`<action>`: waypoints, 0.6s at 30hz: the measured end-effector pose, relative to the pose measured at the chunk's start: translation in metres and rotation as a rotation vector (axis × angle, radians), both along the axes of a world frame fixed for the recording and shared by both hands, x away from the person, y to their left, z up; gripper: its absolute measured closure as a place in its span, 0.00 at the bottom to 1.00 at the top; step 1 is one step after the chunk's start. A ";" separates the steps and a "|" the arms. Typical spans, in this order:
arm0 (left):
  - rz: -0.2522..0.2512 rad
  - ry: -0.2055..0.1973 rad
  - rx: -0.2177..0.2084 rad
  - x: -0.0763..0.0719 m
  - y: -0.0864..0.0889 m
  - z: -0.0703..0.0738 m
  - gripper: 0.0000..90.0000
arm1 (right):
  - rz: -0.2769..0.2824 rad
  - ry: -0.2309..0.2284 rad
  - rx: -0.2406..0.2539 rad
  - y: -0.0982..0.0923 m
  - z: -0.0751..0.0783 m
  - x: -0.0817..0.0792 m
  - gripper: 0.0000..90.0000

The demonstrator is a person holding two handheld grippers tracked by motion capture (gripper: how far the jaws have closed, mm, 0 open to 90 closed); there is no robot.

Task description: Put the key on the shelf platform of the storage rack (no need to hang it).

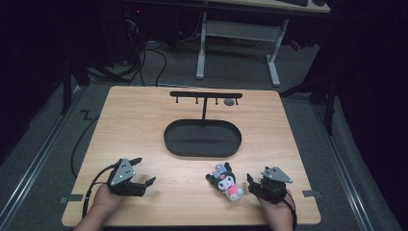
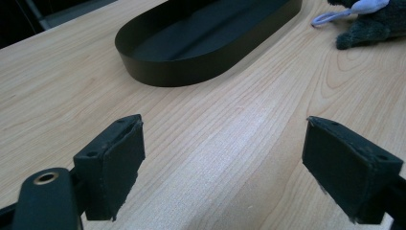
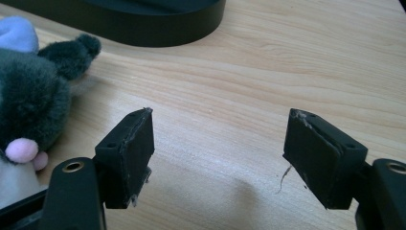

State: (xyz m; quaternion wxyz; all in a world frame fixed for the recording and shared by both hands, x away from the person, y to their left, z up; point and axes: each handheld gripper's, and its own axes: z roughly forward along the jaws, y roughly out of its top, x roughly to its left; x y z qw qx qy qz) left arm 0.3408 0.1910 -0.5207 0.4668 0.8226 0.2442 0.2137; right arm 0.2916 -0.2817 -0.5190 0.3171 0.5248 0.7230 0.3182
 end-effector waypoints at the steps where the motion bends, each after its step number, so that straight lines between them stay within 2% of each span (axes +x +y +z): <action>1: 0.000 0.000 0.000 0.000 0.000 0.000 0.17 | 0.000 0.000 0.000 0.000 0.000 0.000 0.29; 11: 0.006 -0.014 -0.040 -0.002 0.005 0.001 0.17 | -0.002 -0.006 -0.002 -0.006 0.001 0.003 0.28; 13: 0.000 -0.023 -0.053 -0.003 0.006 0.001 0.17 | -0.001 0.015 0.024 -0.008 0.001 0.004 0.29; 18: -0.003 -0.058 -0.092 -0.006 0.010 0.005 0.17 | -0.007 0.034 0.047 -0.010 0.002 0.005 0.31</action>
